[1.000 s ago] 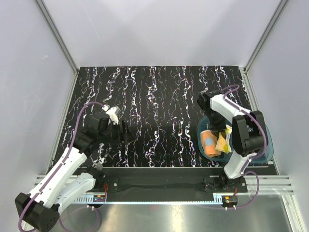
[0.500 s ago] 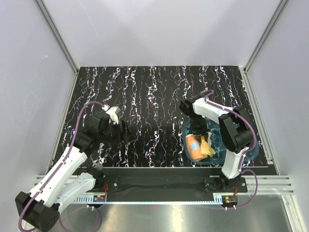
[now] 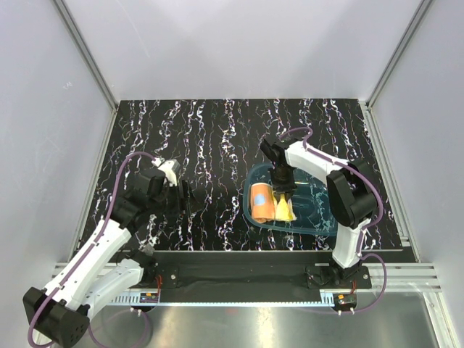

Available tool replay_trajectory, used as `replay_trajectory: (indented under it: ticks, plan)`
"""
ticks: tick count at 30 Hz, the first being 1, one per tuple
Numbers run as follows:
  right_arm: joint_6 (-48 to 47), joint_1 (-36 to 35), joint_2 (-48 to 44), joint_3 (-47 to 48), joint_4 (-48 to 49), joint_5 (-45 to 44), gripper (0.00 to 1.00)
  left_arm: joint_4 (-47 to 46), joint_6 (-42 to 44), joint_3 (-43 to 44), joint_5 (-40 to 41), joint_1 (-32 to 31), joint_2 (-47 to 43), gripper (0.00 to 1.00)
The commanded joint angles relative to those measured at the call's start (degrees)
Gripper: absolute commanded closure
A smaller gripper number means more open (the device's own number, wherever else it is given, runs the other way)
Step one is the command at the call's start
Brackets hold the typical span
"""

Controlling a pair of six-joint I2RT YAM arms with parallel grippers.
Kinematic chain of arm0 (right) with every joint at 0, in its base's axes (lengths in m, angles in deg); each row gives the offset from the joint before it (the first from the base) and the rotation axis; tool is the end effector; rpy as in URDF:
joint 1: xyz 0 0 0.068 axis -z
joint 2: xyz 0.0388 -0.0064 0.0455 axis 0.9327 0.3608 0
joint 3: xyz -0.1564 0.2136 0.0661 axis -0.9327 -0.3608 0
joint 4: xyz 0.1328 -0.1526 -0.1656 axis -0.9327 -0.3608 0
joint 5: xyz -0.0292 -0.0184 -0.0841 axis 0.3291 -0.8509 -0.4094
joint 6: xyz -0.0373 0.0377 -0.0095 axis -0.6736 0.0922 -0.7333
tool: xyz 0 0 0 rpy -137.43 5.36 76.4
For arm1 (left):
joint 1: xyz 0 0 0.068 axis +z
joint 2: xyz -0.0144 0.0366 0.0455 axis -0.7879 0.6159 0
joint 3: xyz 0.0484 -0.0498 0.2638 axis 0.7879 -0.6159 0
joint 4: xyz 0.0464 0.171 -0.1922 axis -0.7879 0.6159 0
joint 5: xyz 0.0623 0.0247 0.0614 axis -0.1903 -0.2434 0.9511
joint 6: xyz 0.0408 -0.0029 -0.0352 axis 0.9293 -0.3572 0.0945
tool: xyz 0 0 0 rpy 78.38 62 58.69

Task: Roll the towels
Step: Place the rolled towel into the container

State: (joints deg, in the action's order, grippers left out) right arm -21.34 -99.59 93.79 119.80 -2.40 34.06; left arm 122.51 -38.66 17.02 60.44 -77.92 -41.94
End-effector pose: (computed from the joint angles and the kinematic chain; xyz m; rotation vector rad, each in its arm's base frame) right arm 0.2976 0.1752 0.1893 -0.1958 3.1238 -0.0667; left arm 0.1422 -0.0773 0.2665 0.0517 2.4563 -0.6820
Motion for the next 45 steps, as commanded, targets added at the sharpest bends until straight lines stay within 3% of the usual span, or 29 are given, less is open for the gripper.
replay_trajectory:
  ticks: [1,6,7,8,12,15,21,26,31,41,45]
  plan:
    - [-0.8,-0.4,-0.7,-1.5,2.3,3.7,1.00,-0.7,-0.1,3.0,1.6,-0.1,0.6,0.27]
    - [-0.5,-0.5,-1.3,-1.3,4.2,6.2,1.00,-0.6,-0.1,3.0,1.9,-0.1,0.8,0.27]
    - [-0.5,-0.5,-1.3,-1.2,4.1,6.0,0.95,-0.7,-0.1,2.9,1.9,-0.1,0.7,0.27]
    - [-0.4,-0.5,-1.2,-1.0,3.9,5.5,0.76,-0.6,-0.1,3.0,2.1,-0.1,0.7,0.27]
    - [-0.1,-0.5,-2.2,-0.1,2.5,2.8,0.40,-0.6,-0.2,2.9,2.3,-0.1,0.6,0.27]
    - [0.2,-0.5,-3.3,0.8,1.3,2.8,0.33,-0.5,-0.2,3.1,2.5,-0.1,0.5,0.27]
    - [0.9,-0.5,-6.5,3.7,-2.3,1.2,0.30,-0.5,-0.3,3.1,2.7,-0.1,0.8,0.26]
    - [1.5,-0.5,-10.0,7.2,-6.2,0.3,0.21,-0.5,-0.3,3.2,3.0,-0.1,0.8,0.27]
    - [2.2,-0.5,-16.3,8.6,-3.9,0.0,0.16,-0.5,-0.5,3.2,3.6,-0.1,-0.2,0.26]
    - [6.7,-0.5,-39.3,-9.0,15.4,4.0,0.03,-0.2,-1.3,3.4,8.8,-0.1,-3.7,0.27]
    - [6.0,-0.4,-42.3,-11.3,15.6,3.9,0.02,-0.3,-1.5,3.8,11.6,0.0,-4.3,0.27]
